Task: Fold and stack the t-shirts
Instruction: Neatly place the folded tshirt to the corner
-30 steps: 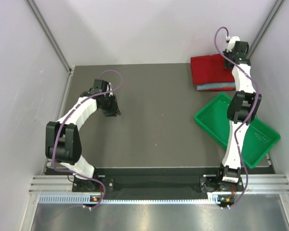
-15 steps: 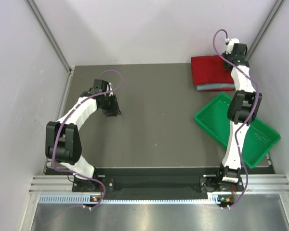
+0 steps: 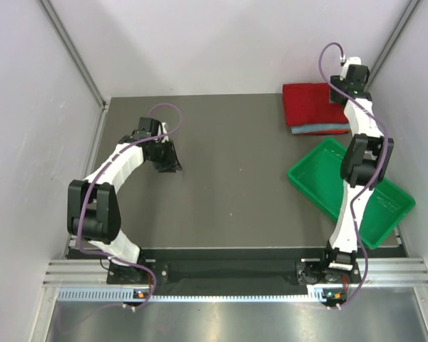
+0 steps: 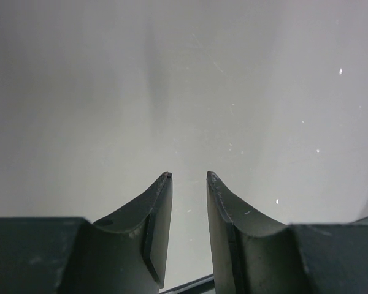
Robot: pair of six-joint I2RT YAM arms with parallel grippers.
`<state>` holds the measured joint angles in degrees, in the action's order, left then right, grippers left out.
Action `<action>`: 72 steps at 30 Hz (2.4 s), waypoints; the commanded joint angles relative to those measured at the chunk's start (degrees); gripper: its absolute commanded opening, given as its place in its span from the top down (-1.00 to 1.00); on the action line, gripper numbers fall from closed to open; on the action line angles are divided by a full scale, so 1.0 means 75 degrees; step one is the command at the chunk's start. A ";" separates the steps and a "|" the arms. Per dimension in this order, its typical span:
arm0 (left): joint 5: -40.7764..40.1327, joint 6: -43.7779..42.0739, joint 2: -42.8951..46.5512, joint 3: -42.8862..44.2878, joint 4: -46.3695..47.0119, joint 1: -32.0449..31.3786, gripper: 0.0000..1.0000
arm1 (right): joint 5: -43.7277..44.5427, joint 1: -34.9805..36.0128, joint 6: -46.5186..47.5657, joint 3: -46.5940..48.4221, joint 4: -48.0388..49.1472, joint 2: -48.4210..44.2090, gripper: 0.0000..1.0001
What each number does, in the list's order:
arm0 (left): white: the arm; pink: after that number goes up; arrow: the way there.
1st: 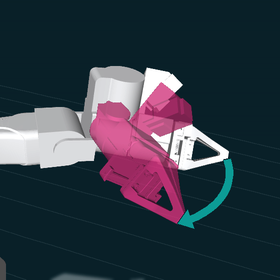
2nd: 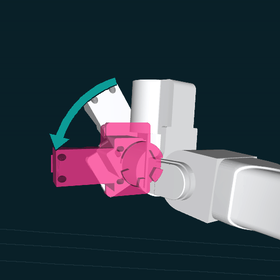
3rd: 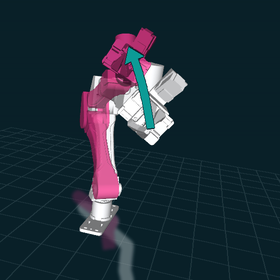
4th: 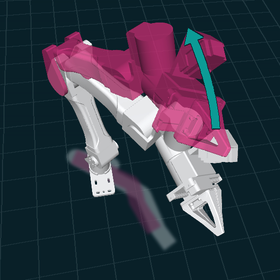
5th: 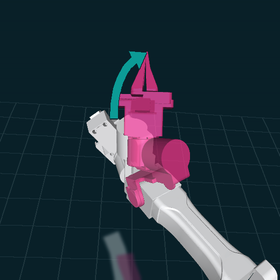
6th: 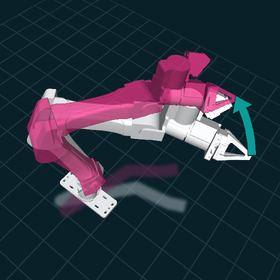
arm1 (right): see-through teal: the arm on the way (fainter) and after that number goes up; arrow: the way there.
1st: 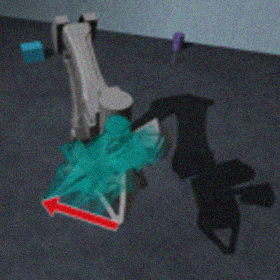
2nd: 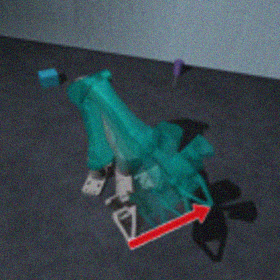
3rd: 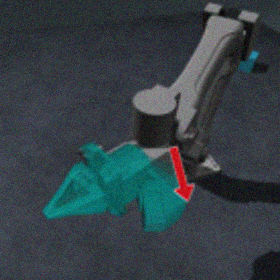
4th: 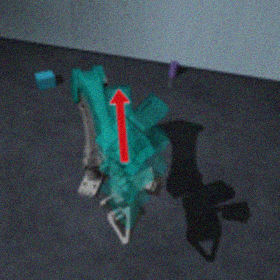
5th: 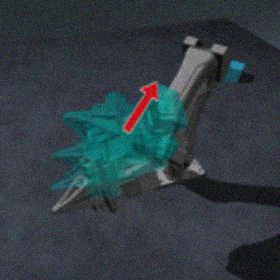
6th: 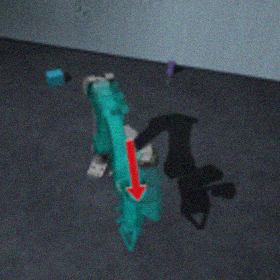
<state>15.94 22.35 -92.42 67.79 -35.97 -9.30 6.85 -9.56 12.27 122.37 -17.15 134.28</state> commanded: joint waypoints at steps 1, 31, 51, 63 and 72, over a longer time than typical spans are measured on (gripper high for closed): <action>0.0381 -0.0050 0.0311 0.0125 0.0378 0.0021 0.31 | 0.0305 -0.0026 -0.0417 -0.0283 0.0494 -0.1390 -0.31; 0.1203 -0.0050 0.0451 -0.0015 0.0541 0.0021 0.26 | 0.1018 -0.0225 -0.1331 -0.2020 -0.0830 -0.1837 0.62; 0.1284 0.0008 0.1366 -0.0062 0.0881 -0.0002 0.22 | -0.2800 0.1518 -0.2961 -0.2957 0.0423 -0.2531 0.81; 0.1073 -0.0074 0.1237 -0.0004 0.0729 -0.0002 0.23 | -0.2038 0.1791 -0.2914 -0.3589 0.0447 -0.1685 0.84; 0.1448 0.0348 0.1647 0.0488 0.0846 -0.0002 0.22 | -0.2566 0.2071 -0.3030 -0.3905 -0.0174 -0.3628 0.75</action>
<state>25.08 23.70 -83.11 67.79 -32.51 -9.32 -10.35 4.51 -9.34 92.12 -18.70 117.23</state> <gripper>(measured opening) 0.388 0.122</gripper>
